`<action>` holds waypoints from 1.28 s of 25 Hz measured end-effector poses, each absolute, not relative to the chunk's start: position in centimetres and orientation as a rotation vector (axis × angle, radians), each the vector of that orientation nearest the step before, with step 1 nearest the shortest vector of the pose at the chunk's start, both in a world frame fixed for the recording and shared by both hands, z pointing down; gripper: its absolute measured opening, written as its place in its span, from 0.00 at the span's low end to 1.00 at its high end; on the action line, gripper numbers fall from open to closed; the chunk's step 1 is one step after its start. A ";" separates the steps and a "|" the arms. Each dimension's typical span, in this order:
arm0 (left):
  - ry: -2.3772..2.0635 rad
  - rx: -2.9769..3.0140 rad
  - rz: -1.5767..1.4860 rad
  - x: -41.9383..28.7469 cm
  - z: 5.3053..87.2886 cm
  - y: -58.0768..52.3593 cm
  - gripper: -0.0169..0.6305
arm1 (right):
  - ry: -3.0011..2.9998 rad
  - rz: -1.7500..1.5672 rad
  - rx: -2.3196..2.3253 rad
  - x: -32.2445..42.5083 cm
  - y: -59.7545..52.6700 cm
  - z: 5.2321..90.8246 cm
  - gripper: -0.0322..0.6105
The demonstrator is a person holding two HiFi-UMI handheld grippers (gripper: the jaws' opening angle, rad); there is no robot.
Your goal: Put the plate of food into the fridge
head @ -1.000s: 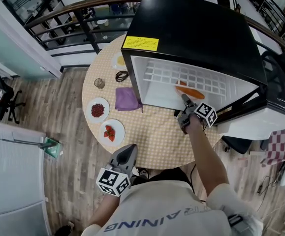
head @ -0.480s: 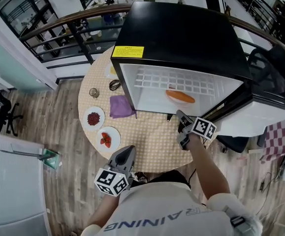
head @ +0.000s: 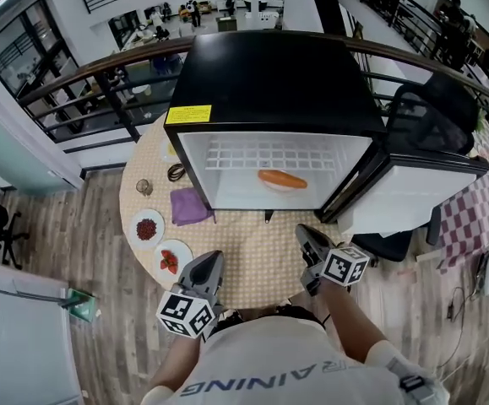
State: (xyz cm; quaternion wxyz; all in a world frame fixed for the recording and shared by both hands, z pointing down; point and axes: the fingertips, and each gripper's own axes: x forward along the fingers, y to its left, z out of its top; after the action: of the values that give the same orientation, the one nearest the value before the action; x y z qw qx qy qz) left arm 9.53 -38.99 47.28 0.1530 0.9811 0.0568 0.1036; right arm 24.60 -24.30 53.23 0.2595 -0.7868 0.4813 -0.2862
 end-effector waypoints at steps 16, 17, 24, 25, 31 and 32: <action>0.311 2.951 0.226 11.9 44.2 -36.4 0.04 | 1.467 -0.503 -2.380 21.2 -23.5 45.2 0.08; 0.321 2.958 0.233 11.9 44.2 -36.3 0.04 | 1.463 -0.511 -2.374 21.3 -23.6 45.4 0.08; 0.321 2.960 0.260 11.8 44.7 -36.1 0.04 | 1.471 -0.554 -2.352 21.1 -24.4 46.2 0.08; 0.318 2.960 0.262 11.8 44.8 -36.1 0.04 | 1.477 -0.556 -2.353 21.1 -24.5 46.3 0.08; 0.319 2.957 0.258 11.9 44.7 -36.1 0.04 | 1.499 -0.570 -2.349 20.7 -24.8 46.5 0.08; 0.318 2.958 0.257 11.8 44.7 -36.1 0.04 | 1.502 -0.574 -2.349 20.7 -24.8 46.6 0.08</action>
State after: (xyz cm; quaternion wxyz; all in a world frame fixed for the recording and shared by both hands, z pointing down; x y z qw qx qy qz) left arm 11.84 -36.10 44.68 0.0778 0.9876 0.1063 0.0859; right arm 20.66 -24.83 46.61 0.1473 -0.8162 0.5218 -0.1994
